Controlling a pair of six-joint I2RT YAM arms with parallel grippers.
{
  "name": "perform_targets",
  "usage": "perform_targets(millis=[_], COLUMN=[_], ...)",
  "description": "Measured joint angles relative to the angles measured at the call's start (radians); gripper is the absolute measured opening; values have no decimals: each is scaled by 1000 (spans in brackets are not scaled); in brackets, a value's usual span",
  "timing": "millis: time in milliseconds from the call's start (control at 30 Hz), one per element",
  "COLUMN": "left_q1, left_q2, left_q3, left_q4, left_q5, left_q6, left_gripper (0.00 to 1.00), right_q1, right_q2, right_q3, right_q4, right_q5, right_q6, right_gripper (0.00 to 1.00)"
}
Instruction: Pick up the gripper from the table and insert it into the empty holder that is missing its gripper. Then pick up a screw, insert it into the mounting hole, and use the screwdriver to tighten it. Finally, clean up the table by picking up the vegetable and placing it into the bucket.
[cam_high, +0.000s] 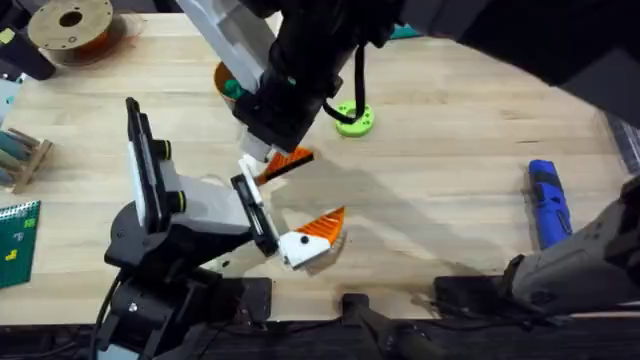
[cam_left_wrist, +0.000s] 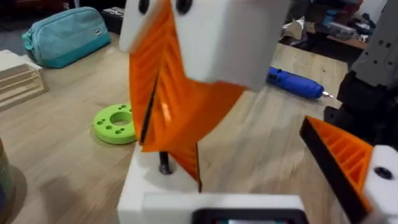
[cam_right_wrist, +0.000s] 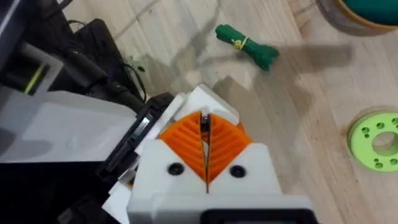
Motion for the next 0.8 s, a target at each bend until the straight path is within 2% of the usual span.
perform_targets(millis=[800], left_q1=[0], left_q2=[0], left_q3=[0], left_q4=[0], left_q5=[0], left_q6=[0], left_gripper=[987], right_q1=[-1], right_q2=[0], right_q3=[4], right_q4=[-15], right_q5=[8], right_q6=[0], right_gripper=[7])
